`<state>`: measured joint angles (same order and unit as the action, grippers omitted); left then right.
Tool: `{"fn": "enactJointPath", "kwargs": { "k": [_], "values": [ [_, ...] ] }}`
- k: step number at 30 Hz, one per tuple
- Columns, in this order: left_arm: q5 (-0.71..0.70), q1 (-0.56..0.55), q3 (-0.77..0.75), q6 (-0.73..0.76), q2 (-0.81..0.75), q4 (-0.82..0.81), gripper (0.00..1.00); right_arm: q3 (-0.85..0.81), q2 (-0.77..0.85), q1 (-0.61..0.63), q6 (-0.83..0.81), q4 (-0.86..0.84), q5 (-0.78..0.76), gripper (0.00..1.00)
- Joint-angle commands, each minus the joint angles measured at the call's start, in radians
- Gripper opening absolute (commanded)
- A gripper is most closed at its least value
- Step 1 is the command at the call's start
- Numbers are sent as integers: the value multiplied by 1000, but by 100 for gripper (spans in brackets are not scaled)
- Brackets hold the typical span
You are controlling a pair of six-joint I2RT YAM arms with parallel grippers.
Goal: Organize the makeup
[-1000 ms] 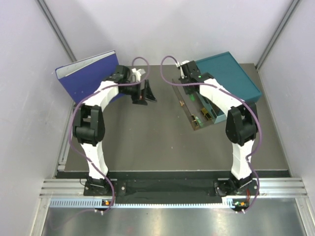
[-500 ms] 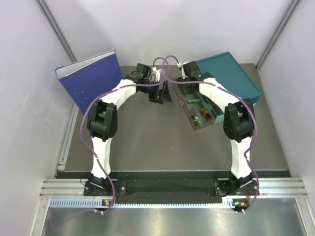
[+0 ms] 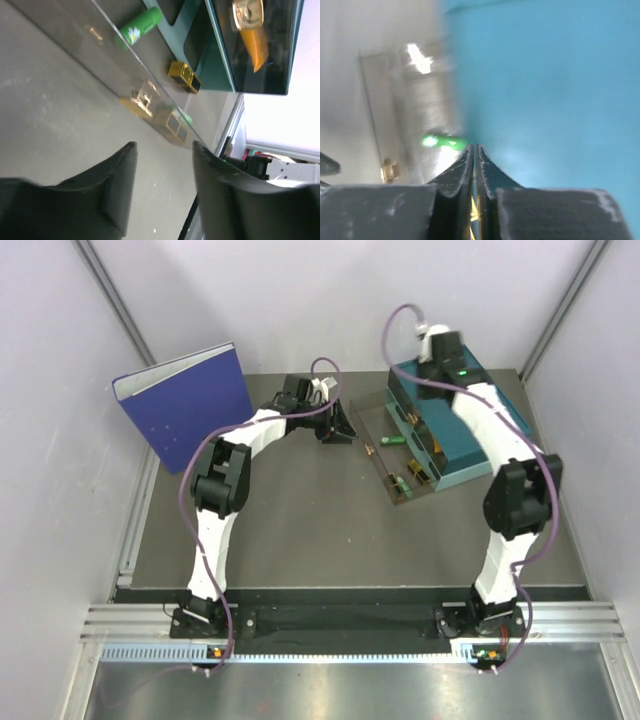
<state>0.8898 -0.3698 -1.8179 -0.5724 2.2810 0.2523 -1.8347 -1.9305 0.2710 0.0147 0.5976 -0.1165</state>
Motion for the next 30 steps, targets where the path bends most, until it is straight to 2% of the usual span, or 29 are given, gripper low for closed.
{"fn": "enactJointPath", "kwargs": {
  "k": [1,4,7,11,17,21,30],
  "values": [
    [51,-4,-7,-179,43,-237,39,-9,117,-150,27,-79,75,0],
    [44,-4,-9,-199,57,-246,28,29,113,-208,47,-76,40,0],
    [46,-4,-6,-208,61,-289,21,48,94,-230,37,-53,-12,0],
    [78,-6,-8,-271,94,-340,0,80,71,-242,22,-38,-11,0],
    [41,-11,63,-350,95,-433,0,115,47,-240,16,-32,32,0],
    [-32,-11,69,-316,94,-388,0,124,42,-240,14,-36,44,0],
    [-17,-37,-96,-400,218,-410,0,98,15,-242,19,-28,74,0]
  ]
}}
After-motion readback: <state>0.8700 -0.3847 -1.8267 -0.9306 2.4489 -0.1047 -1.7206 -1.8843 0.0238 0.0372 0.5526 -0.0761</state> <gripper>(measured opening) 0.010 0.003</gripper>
